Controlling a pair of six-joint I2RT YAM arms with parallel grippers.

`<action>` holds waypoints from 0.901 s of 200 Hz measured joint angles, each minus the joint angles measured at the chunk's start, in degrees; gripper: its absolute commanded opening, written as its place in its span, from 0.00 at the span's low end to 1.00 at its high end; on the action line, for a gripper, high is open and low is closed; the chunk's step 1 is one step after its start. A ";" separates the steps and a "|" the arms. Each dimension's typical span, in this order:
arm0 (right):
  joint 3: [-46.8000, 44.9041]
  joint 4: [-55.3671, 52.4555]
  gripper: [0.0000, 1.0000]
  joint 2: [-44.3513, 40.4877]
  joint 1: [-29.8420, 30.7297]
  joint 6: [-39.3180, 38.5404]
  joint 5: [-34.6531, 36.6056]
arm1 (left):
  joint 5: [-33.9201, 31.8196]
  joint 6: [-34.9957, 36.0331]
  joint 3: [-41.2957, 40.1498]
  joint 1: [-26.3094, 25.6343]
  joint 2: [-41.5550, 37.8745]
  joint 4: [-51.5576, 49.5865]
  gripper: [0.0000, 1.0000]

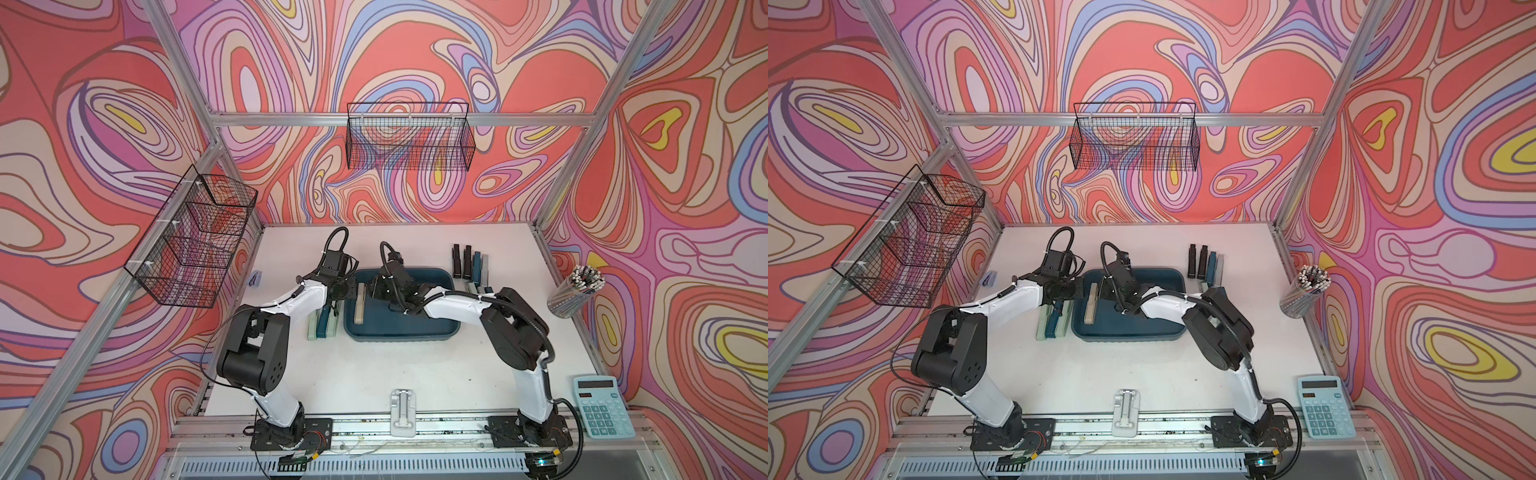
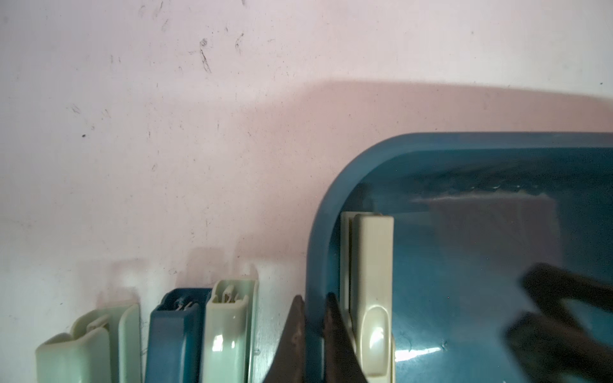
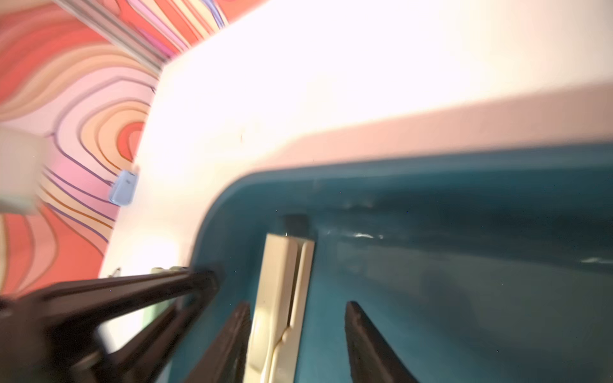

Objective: Put the pruning pliers into the storage box
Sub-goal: Place the pruning pliers in the storage box, then pick up the pruning pliers from the center of the board.

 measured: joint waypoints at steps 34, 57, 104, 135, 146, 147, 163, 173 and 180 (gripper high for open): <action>-7.26 -2.64 0.49 -13.97 -4.24 -3.43 1.40 | 0.00 0.02 -0.15 0.00 -0.11 0.04 0.01; -13.16 -6.43 0.48 -22.77 -7.89 -5.07 2.82 | 0.00 0.07 -0.20 0.00 -0.15 0.04 0.01; -24.44 -17.35 0.48 -35.67 -16.13 -7.32 6.08 | -0.50 1.07 -0.79 0.00 -0.83 -0.22 0.01; -30.56 -22.93 0.48 -40.35 -19.23 -8.44 6.32 | -1.01 1.09 -1.64 0.00 -1.51 0.15 0.01; -33.22 -24.28 0.49 -41.64 -19.74 -8.46 6.23 | -1.27 1.09 -2.01 0.00 -1.88 0.11 0.01; -33.22 -24.28 0.49 -41.64 -19.74 -8.46 6.23 | -1.27 1.09 -2.05 0.00 -1.95 0.11 0.01; -37.27 -25.18 0.50 -43.17 -21.24 -8.33 5.66 | -1.46 1.22 -2.25 0.07 -2.14 0.04 0.01; -39.50 -25.16 0.50 -43.67 -22.88 -8.17 4.83 | -1.49 1.33 -2.27 0.13 -2.14 0.04 0.01; -40.85 -25.16 0.51 -43.71 -24.11 -8.04 4.26 | -1.49 1.40 -2.27 0.17 -2.16 0.04 0.01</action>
